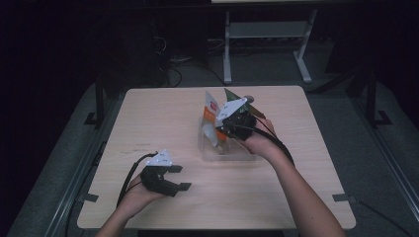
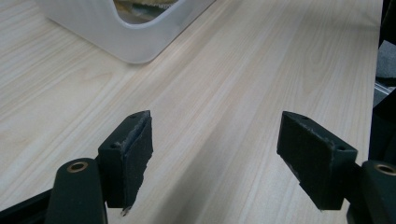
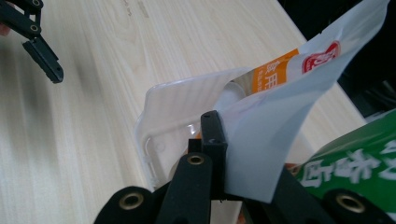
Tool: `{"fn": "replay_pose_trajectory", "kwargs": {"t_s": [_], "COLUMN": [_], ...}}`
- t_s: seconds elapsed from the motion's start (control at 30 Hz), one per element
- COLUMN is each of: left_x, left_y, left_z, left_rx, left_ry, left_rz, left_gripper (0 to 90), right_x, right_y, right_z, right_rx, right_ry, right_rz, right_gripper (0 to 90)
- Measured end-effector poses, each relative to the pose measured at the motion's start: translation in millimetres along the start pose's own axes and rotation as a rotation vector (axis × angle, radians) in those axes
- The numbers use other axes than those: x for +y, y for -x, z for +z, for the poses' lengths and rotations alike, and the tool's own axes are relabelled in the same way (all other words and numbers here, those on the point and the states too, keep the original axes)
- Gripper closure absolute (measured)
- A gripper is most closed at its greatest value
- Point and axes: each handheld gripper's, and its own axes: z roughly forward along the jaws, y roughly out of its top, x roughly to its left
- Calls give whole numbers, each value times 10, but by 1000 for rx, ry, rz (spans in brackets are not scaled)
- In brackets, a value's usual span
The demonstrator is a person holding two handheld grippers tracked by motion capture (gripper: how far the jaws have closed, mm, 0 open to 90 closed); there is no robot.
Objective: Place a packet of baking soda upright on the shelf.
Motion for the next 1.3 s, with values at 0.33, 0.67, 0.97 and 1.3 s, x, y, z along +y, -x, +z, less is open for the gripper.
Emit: {"fn": "replay_pose_trajectory", "kwargs": {"t_s": [0.33,0.67,0.97,1.3], "left_x": [-5,-9,-18,-29], "left_y": [5,11,36,50], "left_z": [10,37,65,88], "left_rx": [-3,-9,-20,-12], "left_ry": [-3,-19,-42,-51], "left_rz": [-1,21,59,78], "left_gripper": [256,241,208,162], "right_x": [-64,-313,-576,-995], "right_y": [14,-89,-165,-339], "right_z": [-168,-366,-489,-529], "right_rx": [0,16,22,70], "right_ry": [87,154,173,133], "right_rz": [88,144,184,236], "right_gripper": [665,521,467,405]}}
